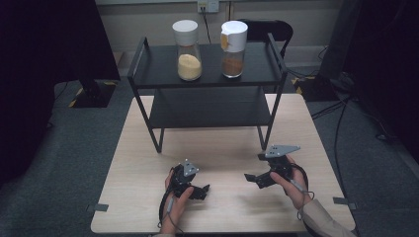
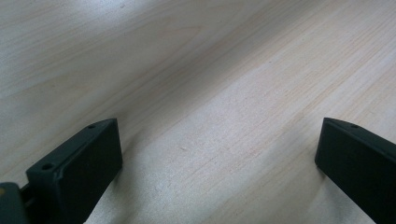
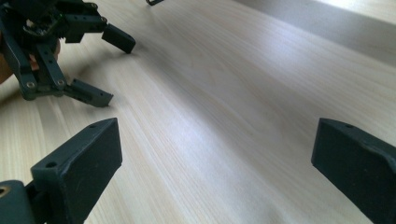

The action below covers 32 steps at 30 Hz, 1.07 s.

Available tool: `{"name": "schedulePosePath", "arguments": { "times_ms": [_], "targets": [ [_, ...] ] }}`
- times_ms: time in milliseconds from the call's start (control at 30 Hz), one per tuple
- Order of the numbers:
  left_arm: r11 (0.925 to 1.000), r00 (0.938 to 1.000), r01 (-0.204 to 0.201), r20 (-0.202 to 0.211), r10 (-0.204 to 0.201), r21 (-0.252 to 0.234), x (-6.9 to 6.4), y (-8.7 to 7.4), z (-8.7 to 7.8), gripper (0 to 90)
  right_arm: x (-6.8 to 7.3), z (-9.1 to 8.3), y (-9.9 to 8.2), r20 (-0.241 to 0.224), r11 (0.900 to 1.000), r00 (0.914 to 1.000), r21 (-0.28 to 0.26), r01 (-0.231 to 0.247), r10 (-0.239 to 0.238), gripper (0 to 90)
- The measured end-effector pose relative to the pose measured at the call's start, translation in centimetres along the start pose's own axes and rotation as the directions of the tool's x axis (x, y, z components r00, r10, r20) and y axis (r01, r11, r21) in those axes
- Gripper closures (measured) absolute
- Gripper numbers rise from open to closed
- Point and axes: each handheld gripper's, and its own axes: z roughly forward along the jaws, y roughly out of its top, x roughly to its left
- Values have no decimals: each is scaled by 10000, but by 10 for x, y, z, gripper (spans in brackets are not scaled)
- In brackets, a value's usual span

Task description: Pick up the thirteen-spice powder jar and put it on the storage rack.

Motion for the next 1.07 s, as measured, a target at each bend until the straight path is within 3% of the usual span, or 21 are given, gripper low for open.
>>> {"name": "schedulePosePath", "arguments": {
  "times_ms": [333,567,1067],
  "targets": [
    [10000,10000,0,0,0,1,0,0,0,0,2,-1,-13,402,9985,9988,481,244,-264,8],
    [10000,10000,3,1,-3,-1,0,0,0,0,8,0,-22,784,9929,9942,994,652,-731,10],
    [10000,10000,2,3,-2,-1,0,0,0,0,14,5,-33,1205,9818,9876,1725,791,-1008,4]
  ]
}}
